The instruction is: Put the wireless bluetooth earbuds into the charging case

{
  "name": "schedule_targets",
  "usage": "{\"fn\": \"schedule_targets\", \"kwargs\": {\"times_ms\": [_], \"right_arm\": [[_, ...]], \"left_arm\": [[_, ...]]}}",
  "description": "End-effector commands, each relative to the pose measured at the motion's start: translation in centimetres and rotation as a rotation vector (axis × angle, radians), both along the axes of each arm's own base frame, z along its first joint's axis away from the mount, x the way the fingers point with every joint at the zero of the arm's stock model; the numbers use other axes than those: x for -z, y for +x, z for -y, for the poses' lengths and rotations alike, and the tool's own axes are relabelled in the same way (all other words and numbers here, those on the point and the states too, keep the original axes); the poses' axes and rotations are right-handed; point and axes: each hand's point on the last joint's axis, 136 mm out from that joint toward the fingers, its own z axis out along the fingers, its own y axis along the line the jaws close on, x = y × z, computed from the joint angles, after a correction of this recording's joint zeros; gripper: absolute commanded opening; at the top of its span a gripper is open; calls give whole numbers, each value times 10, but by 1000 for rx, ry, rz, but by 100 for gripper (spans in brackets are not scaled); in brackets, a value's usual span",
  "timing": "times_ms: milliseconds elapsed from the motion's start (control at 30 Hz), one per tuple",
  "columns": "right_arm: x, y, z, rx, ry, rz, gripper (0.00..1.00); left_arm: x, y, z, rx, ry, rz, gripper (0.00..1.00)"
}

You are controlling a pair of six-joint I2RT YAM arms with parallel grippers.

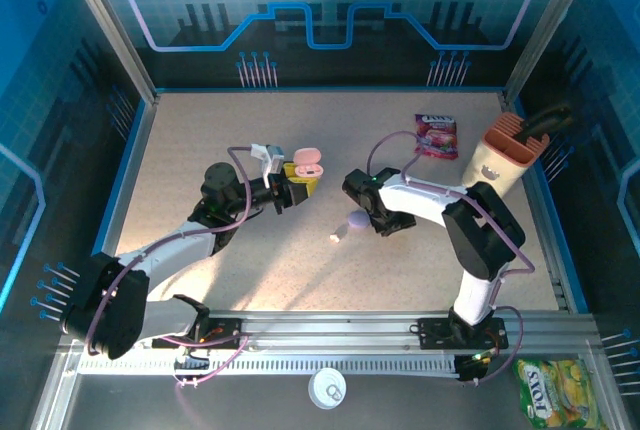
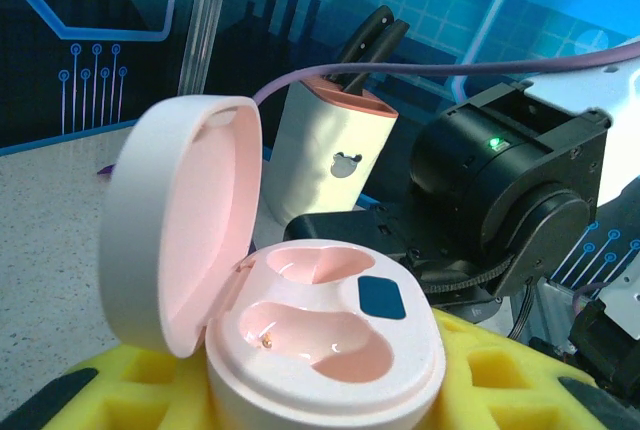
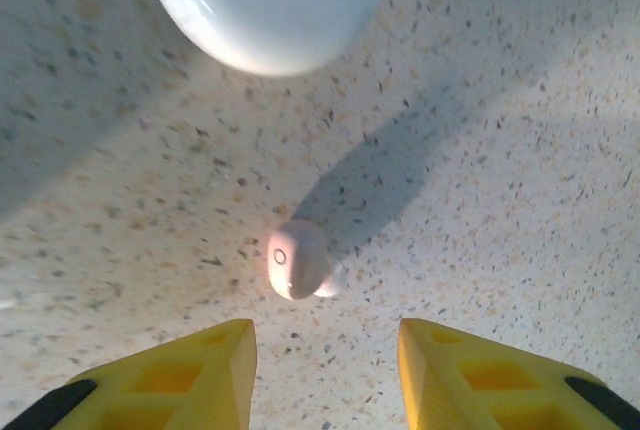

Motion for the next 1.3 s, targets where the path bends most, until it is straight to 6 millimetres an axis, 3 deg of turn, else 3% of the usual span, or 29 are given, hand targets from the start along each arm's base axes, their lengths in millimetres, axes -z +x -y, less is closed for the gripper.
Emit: {"fn": "schedule_targets", "kwargs": {"times_ms": [0,167,600,1267], "right_arm": [[-3,9,-2,9,-37,11,41],[4,15,3,17,-69,-5,38],[14,7,13,29,-106,-42,30],[26,2,22,43,-109,-76,27]], "left_arm": [[-11,-4,-2,11,-17,35,23],[-12,-4,-2,9,-6,44,23],[-11,-5,-3,5,-8,42,23],[-10,-5,-2,9,-12,41,23]]}}
